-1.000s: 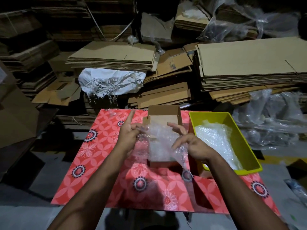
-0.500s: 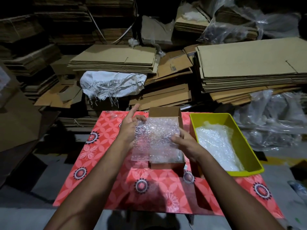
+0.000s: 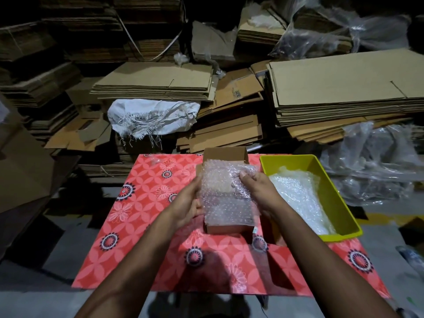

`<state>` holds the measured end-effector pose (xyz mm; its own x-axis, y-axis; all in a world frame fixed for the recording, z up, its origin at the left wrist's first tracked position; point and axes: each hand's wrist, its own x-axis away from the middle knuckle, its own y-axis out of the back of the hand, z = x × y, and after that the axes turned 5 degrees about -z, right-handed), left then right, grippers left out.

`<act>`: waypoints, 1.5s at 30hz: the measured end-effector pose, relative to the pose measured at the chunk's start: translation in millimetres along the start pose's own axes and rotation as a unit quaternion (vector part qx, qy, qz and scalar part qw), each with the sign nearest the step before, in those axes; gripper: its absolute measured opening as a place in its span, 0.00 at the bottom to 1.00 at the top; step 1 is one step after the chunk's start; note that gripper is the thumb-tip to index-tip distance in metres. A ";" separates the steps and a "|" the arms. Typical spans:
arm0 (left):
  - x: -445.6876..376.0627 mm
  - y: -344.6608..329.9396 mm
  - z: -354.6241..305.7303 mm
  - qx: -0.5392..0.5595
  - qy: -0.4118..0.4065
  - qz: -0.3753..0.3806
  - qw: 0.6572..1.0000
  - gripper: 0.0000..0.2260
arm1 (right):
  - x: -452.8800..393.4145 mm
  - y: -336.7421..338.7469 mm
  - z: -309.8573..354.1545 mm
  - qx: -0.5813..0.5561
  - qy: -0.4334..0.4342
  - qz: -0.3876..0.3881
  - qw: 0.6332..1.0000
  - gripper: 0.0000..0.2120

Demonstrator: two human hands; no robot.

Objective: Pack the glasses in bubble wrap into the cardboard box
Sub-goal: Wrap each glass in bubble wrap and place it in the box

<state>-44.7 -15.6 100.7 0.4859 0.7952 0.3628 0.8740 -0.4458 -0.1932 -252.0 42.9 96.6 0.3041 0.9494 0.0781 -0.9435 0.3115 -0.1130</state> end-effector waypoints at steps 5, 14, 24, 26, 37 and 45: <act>3.4 -6.4 -3.9 -0.058 -0.092 -0.058 0.992 0.07 | 2.6 12.6 2.8 0.083 -0.038 0.071 0.993 0.19; 2.8 -5.8 -15.9 -0.054 -0.209 -0.068 0.974 0.10 | 6.3 23.2 7.9 0.012 0.030 0.065 0.997 0.10; 8.0 -8.9 -16.2 0.019 -0.193 -0.018 0.981 0.16 | 13.6 21.1 18.2 0.018 0.115 0.065 0.991 0.12; 10.6 -10.2 -12.2 0.000 -0.186 -0.028 0.982 0.17 | 13.0 21.7 19.2 0.032 0.107 0.066 0.992 0.19; 4.0 3.0 -11.4 -0.065 -0.215 -0.043 0.973 0.35 | 18.4 27.9 2.0 -0.023 -0.139 0.081 0.987 0.43; 8.3 -0.4 -8.1 -0.092 -0.139 -0.050 0.985 0.33 | 8.2 29.7 -1.5 0.107 -0.059 0.036 0.992 0.42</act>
<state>-41.1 -12.1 111.1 0.4036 0.9090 0.1038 0.9136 -0.4066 0.0080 -277.3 60.0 92.4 0.2302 0.9535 0.1944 -0.9722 0.2165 0.0892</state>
